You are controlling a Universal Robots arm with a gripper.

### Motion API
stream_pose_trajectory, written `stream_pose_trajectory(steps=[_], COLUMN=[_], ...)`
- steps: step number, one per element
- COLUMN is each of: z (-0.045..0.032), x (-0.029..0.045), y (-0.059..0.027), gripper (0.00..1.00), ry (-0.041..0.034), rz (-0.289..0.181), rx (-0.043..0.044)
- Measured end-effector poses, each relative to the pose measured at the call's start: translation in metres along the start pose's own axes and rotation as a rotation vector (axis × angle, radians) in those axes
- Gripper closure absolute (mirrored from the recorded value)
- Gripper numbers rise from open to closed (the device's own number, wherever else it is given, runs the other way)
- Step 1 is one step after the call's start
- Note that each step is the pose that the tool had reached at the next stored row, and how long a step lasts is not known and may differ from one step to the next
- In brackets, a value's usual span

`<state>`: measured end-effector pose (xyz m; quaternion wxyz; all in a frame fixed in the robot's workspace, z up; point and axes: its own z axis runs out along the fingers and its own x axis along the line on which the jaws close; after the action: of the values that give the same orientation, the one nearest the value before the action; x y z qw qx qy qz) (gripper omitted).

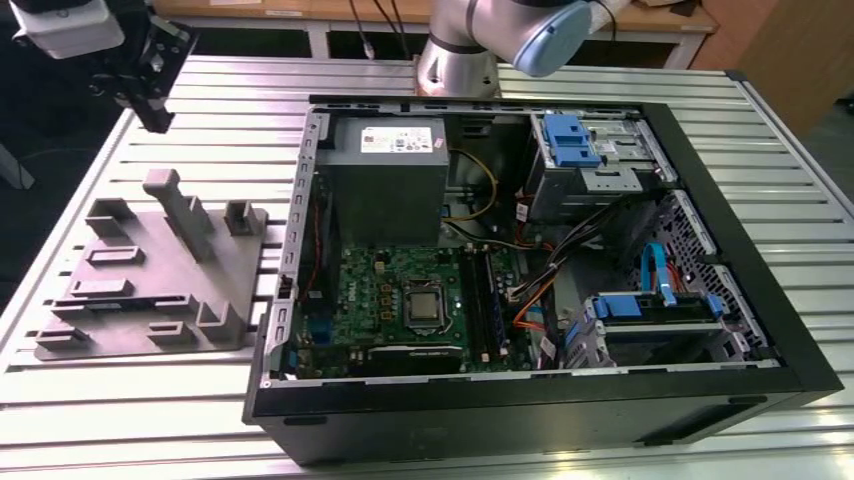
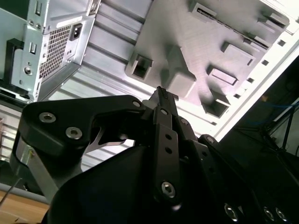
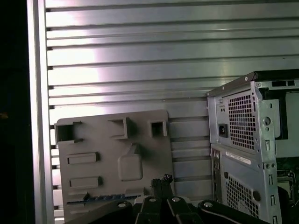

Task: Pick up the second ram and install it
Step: 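Reach for the second ram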

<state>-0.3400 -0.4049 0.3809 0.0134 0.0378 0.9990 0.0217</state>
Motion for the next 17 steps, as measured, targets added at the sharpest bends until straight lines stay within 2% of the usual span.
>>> stream_pose_trajectory(steps=[7,17], z=[0.0078,0.0166], x=[0.0092,0.0174], y=[-0.0043,-0.0135], gripper=[0.9,0.9], ry=[-0.0001,-0.0001], rz=[0.0,0.0], rx=[0.0,0.0001])
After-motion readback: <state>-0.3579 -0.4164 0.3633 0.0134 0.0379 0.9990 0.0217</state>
